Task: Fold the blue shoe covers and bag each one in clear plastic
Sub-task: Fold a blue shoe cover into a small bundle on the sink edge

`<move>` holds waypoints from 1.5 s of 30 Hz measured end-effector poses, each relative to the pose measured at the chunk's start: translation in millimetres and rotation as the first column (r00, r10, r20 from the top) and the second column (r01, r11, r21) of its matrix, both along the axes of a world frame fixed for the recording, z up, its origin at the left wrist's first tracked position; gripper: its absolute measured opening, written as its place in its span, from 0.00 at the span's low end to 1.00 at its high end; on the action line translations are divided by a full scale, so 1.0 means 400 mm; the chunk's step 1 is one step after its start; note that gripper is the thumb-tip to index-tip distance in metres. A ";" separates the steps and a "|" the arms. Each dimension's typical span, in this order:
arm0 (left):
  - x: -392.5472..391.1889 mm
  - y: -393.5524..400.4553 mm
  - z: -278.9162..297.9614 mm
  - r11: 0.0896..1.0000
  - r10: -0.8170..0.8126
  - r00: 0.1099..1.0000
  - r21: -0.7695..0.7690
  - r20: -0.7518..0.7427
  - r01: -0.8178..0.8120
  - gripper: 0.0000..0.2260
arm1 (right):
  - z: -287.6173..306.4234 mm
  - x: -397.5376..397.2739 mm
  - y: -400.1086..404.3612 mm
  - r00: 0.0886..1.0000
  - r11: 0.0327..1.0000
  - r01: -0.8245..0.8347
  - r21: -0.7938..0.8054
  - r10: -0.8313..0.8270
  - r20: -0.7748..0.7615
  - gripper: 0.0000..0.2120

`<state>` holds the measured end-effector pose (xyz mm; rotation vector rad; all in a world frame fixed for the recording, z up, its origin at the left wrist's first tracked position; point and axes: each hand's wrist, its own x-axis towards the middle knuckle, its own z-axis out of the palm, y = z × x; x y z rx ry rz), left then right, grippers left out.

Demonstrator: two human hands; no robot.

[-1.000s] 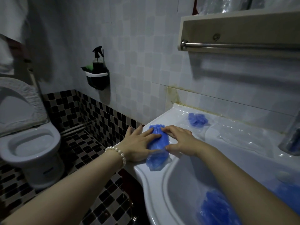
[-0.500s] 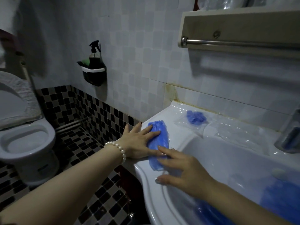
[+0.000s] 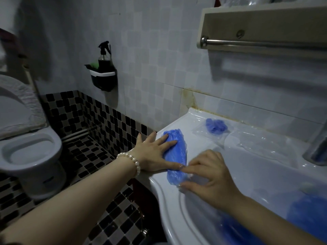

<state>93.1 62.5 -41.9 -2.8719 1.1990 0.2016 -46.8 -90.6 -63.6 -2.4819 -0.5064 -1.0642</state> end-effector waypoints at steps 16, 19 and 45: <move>0.004 0.002 0.033 0.990 0.022 0.961 -0.129 -0.277 -0.060 0.30 | 0.034 0.040 0.071 0.719 0.887 0.423 0.187 -0.203 -0.665 0.19; 0.018 0.010 0.061 0.990 0.021 0.885 -0.116 -0.466 -0.084 0.44 | 0.039 0.044 0.073 0.686 0.883 0.433 0.179 -0.195 -0.701 0.19; 0.013 0.007 0.065 0.994 0.022 0.904 -0.087 -0.427 -0.065 0.44 | -0.017 0.041 0.078 0.837 0.795 0.428 0.429 -0.169 -0.520 0.12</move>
